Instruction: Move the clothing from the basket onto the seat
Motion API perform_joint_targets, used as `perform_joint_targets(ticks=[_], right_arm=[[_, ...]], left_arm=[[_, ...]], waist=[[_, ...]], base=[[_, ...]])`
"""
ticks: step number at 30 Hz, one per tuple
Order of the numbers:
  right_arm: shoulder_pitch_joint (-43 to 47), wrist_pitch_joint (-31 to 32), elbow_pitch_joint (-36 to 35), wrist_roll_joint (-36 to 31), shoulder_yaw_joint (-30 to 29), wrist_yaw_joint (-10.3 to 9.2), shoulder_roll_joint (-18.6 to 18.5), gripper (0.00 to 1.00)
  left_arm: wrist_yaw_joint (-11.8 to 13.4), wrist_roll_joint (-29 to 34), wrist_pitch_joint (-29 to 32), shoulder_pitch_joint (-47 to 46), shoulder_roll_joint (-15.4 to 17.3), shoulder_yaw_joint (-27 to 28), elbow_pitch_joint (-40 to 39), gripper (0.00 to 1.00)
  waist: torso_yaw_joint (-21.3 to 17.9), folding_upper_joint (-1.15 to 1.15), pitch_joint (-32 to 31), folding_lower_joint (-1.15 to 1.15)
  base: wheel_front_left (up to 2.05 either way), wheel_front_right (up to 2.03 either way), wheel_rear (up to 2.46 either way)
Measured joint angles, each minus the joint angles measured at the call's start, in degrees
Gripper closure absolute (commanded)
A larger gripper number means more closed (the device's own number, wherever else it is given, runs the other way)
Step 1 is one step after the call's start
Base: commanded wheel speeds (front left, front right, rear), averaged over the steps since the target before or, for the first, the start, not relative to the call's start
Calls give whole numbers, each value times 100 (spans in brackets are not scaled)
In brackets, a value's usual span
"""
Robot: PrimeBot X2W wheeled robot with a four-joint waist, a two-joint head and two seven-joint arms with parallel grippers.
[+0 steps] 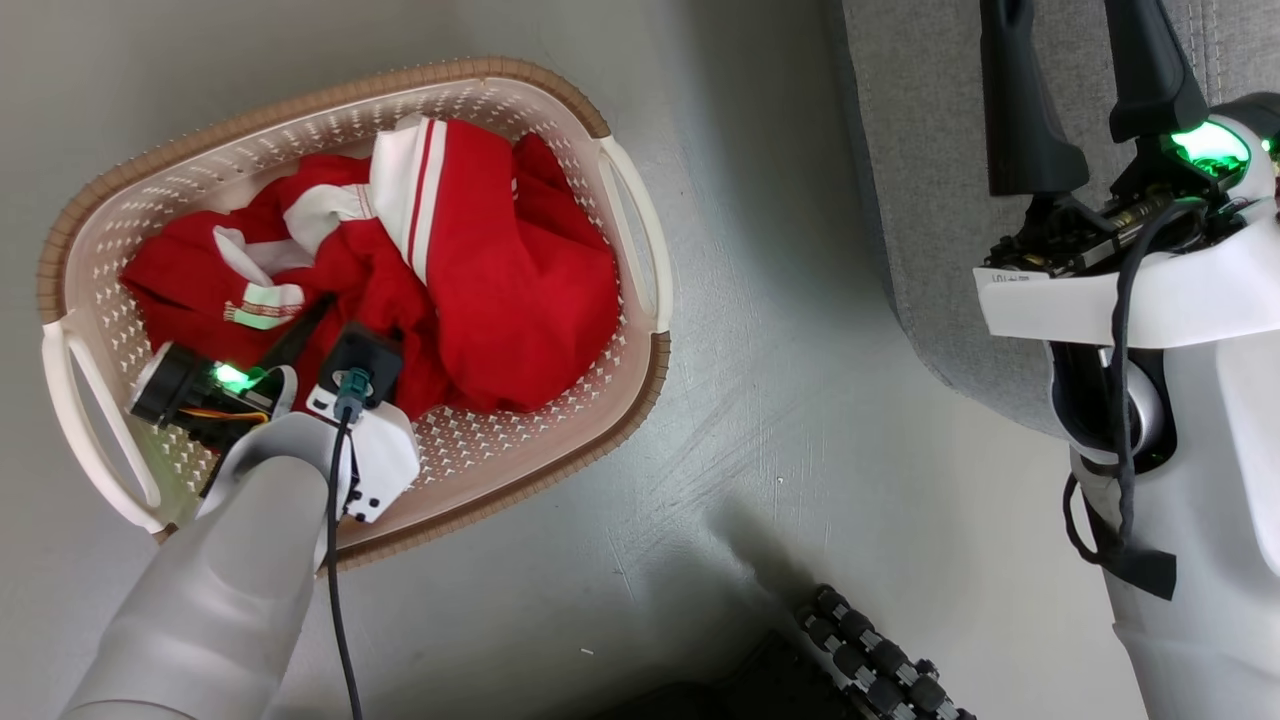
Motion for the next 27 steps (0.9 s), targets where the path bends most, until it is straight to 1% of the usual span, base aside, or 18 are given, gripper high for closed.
perform_joint_targets(ticks=[3, 4, 5, 7, 8, 19, 27], right_arm=[[-53, -1, 8, 36, 0, 0, 0, 0], [-62, -1, 9, 37, 0, 0, 0, 0], [-66, -1, 13, 37, -2, 0, 0, 0], [-85, -1, 20, 40, -12, 0, 0, 0], [-103, -1, 23, 40, -16, 0, 0, 0], [-171, -1, 144, 40, -38, 0, 0, 0], [-181, -1, 213, 40, -24, 0, -1, 0]], left_arm=[[103, 23, 3, -74, 23, 29, 79, 1], [113, 23, 3, -89, 26, 35, 96, 18], [137, 23, 3, -98, 27, 44, 110, 53], [147, 22, 2, -113, 25, 67, 143, 88], [147, 18, 2, -120, 21, 77, 160, 100], [131, -138, -112, -176, -130, 122, 131, 100], [8, -194, -208, -168, -191, 87, 2, 100]], waist=[[-26, 0, 53, 0], [-33, 0, 67, 0], [-41, 0, 80, 0], [-52, 0, 99, 0], [-55, 0, 103, 0], [-4, 0, 44, 0], [106, 0, -100, 0]], base=[[0, 0, 0], [0, 0, 0], [0, 0, 0], [0, 0, 0], [0, 0, 0], [0, 0, 0], [0, 0, 0]])
